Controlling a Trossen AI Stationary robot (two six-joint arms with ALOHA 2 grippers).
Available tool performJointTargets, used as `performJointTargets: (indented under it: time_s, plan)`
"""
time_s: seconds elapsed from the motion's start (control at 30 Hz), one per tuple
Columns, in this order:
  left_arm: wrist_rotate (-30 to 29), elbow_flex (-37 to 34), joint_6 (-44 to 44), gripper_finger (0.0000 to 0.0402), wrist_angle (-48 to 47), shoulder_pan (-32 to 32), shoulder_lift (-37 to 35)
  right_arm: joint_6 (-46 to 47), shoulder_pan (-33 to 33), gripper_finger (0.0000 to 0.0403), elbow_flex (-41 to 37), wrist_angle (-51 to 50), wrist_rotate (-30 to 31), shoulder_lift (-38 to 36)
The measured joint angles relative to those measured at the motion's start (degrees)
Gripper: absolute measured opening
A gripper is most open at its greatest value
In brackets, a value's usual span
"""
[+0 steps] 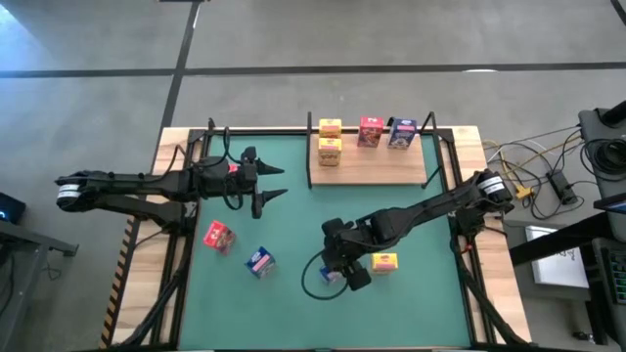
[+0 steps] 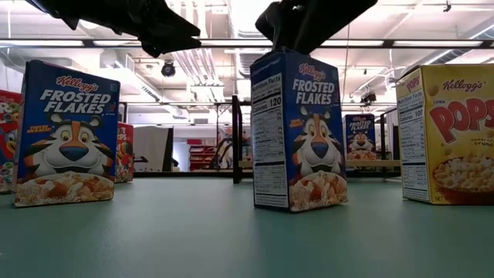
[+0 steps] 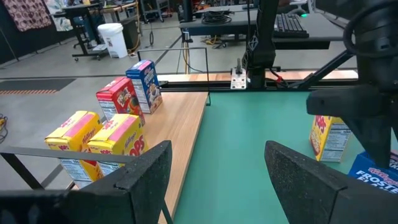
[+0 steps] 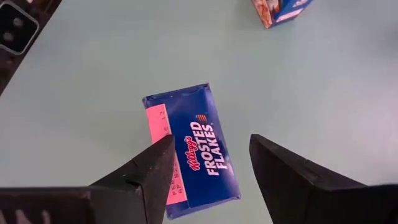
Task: Stack cereal on shelf
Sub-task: Put the right blue cereal box on the shelf aligned with the other blue cereal box
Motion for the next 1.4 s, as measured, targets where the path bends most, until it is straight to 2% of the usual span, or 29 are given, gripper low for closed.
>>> performJointTargets:
  time_s: [0.17,0.37,0.57,0.67,0.77,1.2,1.4]
  plan:
    - [-0.02,-0.02,0.0,0.0241,-0.02,0.01,0.0,5.84,-0.94,0.0215,0.21,0.2,0.11,0.15]
    - [-0.02,-0.02,0.0,0.0241,-0.02,0.0,0.0,10.32,-1.37,0.0264,2.11,-0.47,-0.69,-0.21]
    - [-0.02,-0.02,0.0,0.0241,-0.02,0.0,0.0,11.67,-1.39,0.031,2.27,-2.1,-7.92,-0.22]
    - [-0.02,-0.13,-0.01,0.0241,-0.02,0.0,0.0,11.89,-0.85,0.0318,2.22,-2.37,-5.8,-0.22]
    - [-0.02,-0.13,0.0,0.0241,-0.01,0.0,0.0,11.73,-0.51,0.0316,1.82,-3.02,-3.06,-0.14]
    - [-0.02,-0.13,-0.04,0.0241,-0.08,0.0,0.0,12.43,-0.4,0.0278,-1.57,-2.68,-3.1,2.15]
    - [-0.01,-0.13,-0.25,0.0241,-0.13,-0.01,0.0,12.36,-0.4,0.0241,-1.6,-2.59,-3.13,2.06]
